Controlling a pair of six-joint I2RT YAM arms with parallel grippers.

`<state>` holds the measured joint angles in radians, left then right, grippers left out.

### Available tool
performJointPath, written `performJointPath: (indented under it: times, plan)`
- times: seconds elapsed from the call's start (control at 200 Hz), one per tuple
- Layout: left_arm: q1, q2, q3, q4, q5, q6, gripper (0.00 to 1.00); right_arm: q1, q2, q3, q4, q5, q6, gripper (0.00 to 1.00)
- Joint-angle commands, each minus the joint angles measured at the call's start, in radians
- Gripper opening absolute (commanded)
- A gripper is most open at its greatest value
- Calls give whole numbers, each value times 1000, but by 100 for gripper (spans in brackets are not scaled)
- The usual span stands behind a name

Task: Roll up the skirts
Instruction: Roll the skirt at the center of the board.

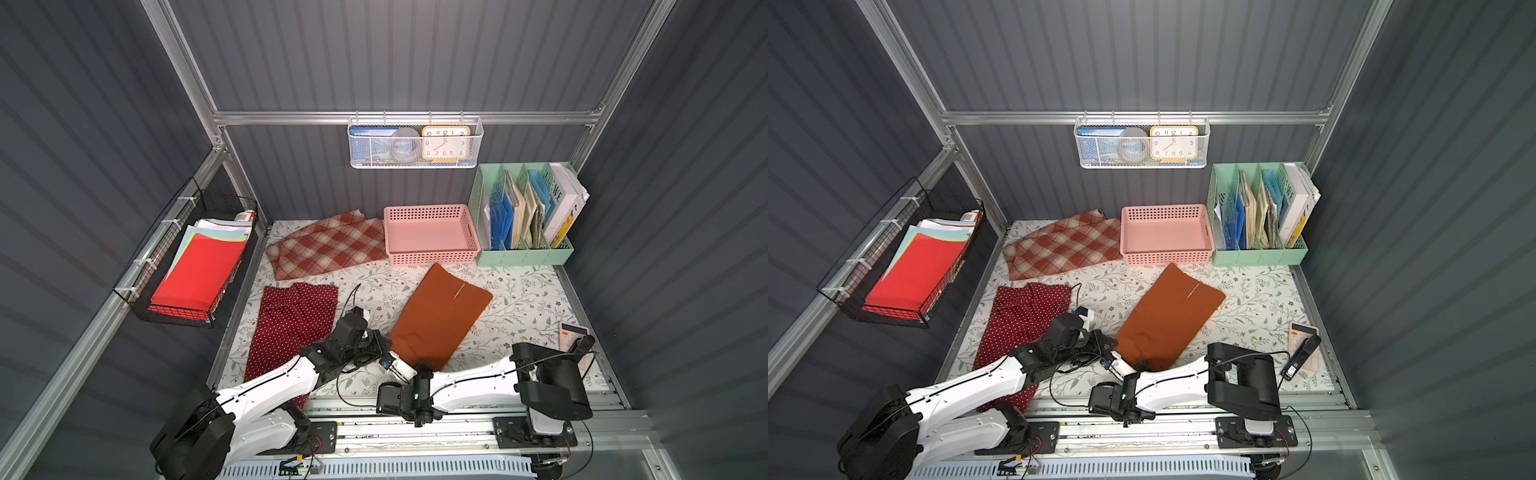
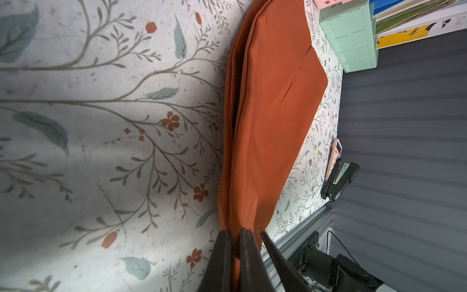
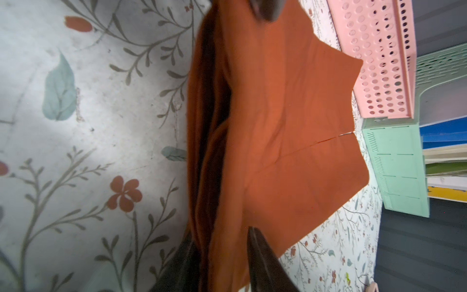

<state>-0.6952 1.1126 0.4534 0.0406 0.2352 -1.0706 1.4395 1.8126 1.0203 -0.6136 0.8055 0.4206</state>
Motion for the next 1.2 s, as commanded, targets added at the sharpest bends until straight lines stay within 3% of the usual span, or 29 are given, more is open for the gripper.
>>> performJointPath:
  times: [0.0,0.175,0.22,0.29,0.39,0.465,0.56,0.951,1.191]
  plan:
    - [-30,-13,-15,-28,119,12,0,-36,2,20,99,2,-50,23]
    - [-30,-28,-11,-58,116,11,0,-40,-12,13,109,-106,-128,8]
    - [-30,-32,-5,-71,112,4,16,-47,-20,13,102,-135,-147,7]
    - [-29,-40,10,-102,91,10,25,-69,-45,11,88,-207,-180,2]
    - [-27,-59,46,-180,34,31,55,-139,-103,-16,94,-351,-226,0]
    - [-24,-81,60,-226,-10,38,59,-185,-144,-40,104,-473,-258,0]
    - [-18,-118,57,-261,-66,26,73,-225,-171,-65,121,-594,-287,0]
    - [-1,-261,93,-427,-247,17,76,-445,-213,-149,260,-1170,-272,0]
    - [0,-299,105,-493,-328,24,83,-462,-180,-149,267,-1182,-255,0]
